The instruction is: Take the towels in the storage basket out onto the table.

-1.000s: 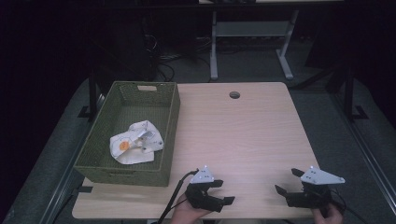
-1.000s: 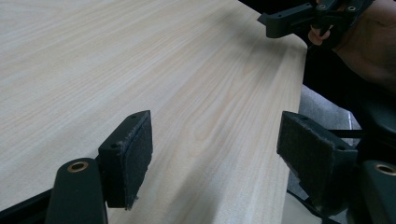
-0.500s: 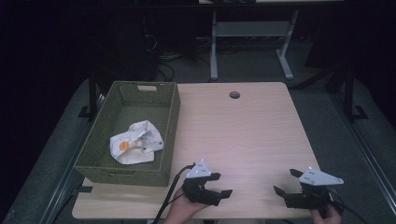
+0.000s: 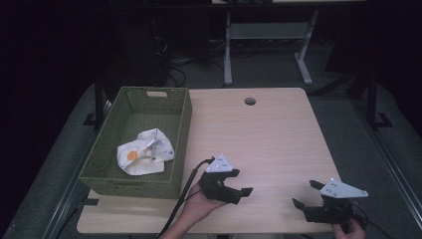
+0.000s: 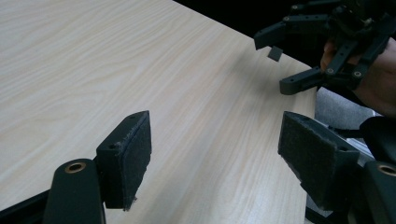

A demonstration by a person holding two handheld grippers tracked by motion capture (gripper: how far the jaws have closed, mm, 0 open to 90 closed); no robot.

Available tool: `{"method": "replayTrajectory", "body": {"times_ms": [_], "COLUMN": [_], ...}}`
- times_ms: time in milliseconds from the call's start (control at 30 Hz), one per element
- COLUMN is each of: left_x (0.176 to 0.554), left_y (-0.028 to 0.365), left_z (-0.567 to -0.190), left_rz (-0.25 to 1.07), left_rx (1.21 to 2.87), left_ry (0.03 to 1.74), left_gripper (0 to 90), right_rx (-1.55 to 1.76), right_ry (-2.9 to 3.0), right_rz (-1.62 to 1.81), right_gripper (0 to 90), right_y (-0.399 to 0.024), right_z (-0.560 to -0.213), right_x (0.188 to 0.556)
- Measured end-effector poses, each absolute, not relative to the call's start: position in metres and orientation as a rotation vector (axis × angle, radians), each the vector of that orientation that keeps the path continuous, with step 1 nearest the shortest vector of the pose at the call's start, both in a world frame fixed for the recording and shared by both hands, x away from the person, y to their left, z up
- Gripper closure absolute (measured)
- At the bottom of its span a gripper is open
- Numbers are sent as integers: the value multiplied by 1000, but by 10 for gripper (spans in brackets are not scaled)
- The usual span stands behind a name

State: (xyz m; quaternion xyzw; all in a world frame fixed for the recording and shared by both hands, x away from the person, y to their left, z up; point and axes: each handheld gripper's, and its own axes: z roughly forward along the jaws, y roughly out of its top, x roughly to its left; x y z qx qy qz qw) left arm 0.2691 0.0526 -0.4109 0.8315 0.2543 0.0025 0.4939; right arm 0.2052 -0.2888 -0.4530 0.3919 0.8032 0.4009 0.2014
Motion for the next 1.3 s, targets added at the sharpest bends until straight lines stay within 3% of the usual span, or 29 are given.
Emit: {"method": "replayTrajectory", "body": {"times_ms": [700, 867, 1300], "left_x": [299, 310, 320], "left_y": [77, 94, 139], "left_z": [-350, -341, -325], "left_rz": [14, -20, 36], "left_rx": [2065, 2033, 2013], "left_ry": [621, 639, 730], "left_gripper": [193, 189, 185], "right_rx": [1099, 1087, 1077], "right_ry": [2242, 2246, 2254], "right_rz": [1129, 1125, 1127], "right_gripper": [139, 138, 138], "right_y": [-289, -288, -287], "right_z": [-452, -452, -451], "right_x": [204, 203, 202]}}
